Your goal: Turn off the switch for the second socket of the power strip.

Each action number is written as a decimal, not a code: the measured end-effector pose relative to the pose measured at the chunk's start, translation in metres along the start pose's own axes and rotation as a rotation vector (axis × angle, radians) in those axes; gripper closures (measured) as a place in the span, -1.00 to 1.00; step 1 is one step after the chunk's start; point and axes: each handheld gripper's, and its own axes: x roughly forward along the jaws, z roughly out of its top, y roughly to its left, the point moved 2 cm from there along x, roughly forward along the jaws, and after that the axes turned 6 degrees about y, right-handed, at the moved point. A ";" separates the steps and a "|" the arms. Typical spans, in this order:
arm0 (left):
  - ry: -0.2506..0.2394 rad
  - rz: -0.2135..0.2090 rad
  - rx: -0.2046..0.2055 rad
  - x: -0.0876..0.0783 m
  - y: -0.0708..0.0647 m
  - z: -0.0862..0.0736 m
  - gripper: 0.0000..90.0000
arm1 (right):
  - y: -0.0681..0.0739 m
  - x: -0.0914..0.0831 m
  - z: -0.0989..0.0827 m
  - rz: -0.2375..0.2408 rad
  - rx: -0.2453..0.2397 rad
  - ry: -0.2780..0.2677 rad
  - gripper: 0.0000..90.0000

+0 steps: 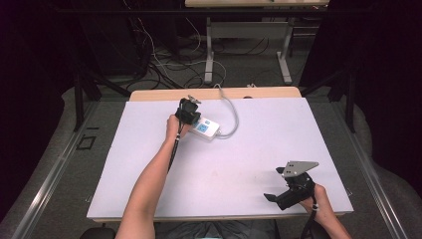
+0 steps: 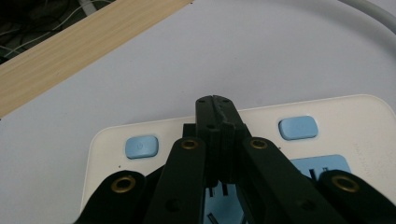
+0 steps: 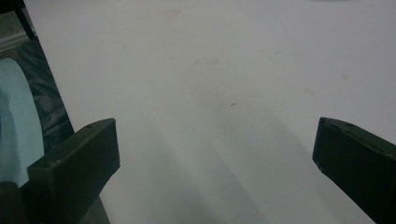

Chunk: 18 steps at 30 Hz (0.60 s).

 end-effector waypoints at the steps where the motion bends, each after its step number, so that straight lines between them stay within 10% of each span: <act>1: 0.001 0.000 0.001 0.000 0.000 0.000 1.00 | 0.000 0.000 0.000 0.002 -0.001 0.005 -1.00; 18: 0.000 0.024 0.008 -0.002 0.000 0.002 1.00 | 0.000 0.000 0.000 0.002 0.004 0.002 -1.00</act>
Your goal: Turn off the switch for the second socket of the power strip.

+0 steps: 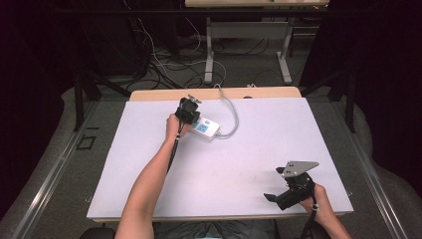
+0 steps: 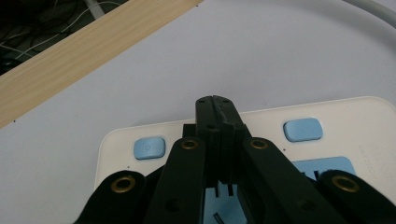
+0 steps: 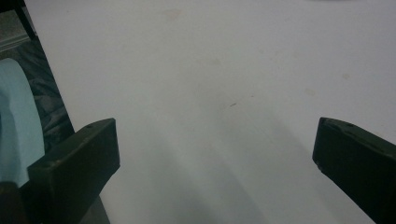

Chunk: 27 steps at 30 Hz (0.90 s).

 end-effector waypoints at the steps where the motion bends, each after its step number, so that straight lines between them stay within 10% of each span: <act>1: -0.001 0.001 -0.003 0.000 0.000 0.000 1.00 | 0.000 0.000 0.000 -0.002 -0.002 0.000 -1.00; 27: 0.001 -0.006 -0.021 -0.002 0.002 -0.001 0.93 | 0.000 -0.001 0.000 0.003 0.002 0.013 -1.00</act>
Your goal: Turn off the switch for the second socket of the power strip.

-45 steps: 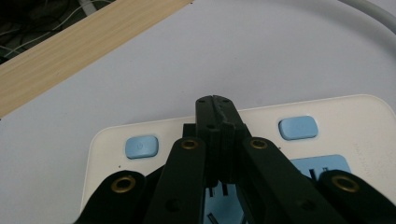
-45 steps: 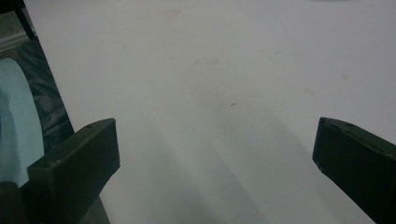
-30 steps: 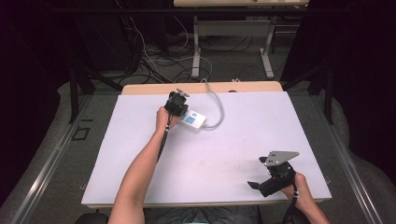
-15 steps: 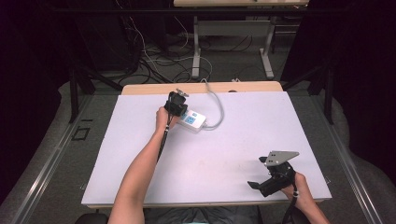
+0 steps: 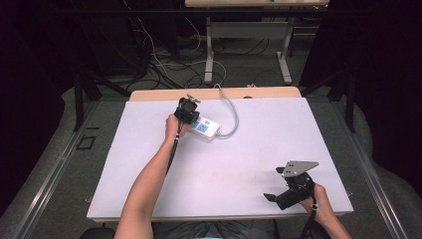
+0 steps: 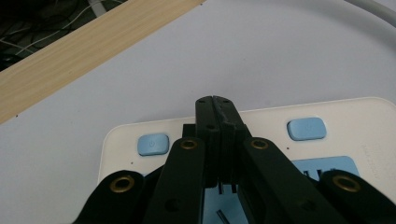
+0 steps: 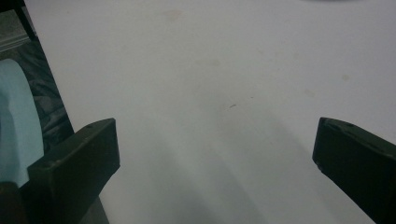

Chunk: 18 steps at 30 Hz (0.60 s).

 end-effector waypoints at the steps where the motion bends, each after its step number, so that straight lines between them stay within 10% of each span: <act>1: 0.001 -0.001 0.000 -0.001 0.000 0.000 0.90 | 0.000 0.000 0.000 0.003 0.000 0.006 -1.00; 8: 0.000 -0.011 0.004 -0.008 0.001 0.001 0.78 | 0.000 0.000 0.000 0.005 -0.001 0.004 -1.00; 18: 0.007 -0.029 -0.016 -0.024 0.002 -0.001 -0.12 | 0.000 0.001 0.001 0.003 -0.003 -0.008 -1.00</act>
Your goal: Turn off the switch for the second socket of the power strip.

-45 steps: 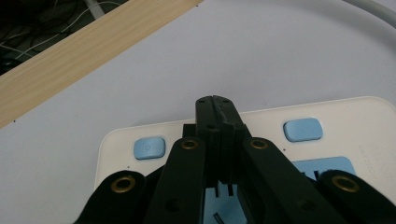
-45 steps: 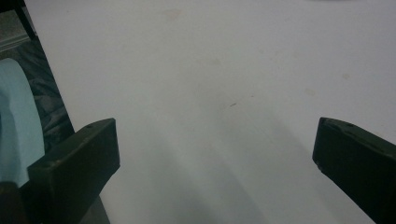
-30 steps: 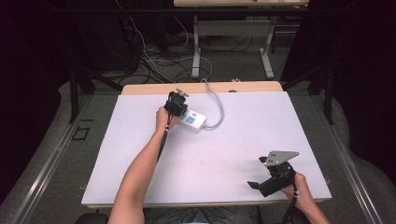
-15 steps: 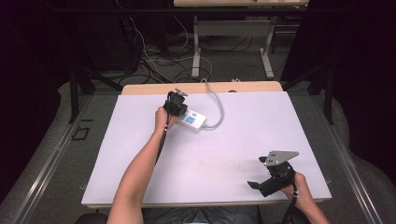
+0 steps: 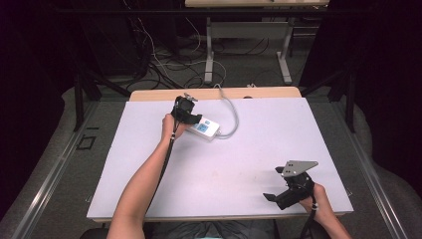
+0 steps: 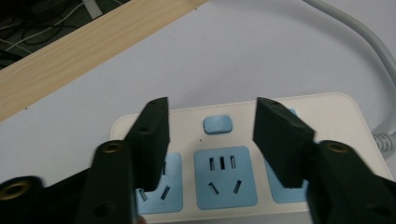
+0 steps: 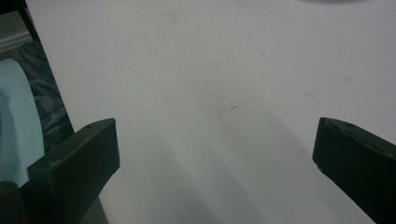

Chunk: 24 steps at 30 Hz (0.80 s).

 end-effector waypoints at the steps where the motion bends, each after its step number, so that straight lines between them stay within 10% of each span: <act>1: 0.001 0.000 0.004 -0.001 0.001 0.000 -0.21 | 0.000 0.000 0.000 0.000 -0.001 0.000 -1.00; 7: 0.011 0.003 -0.009 -0.010 0.001 -0.006 -0.62 | -0.001 0.000 0.000 0.002 -0.007 -0.001 -1.00; 24: 0.023 0.013 0.002 -0.045 -0.008 -0.037 -0.98 | -0.001 0.000 0.000 -0.002 -0.009 -0.004 -1.00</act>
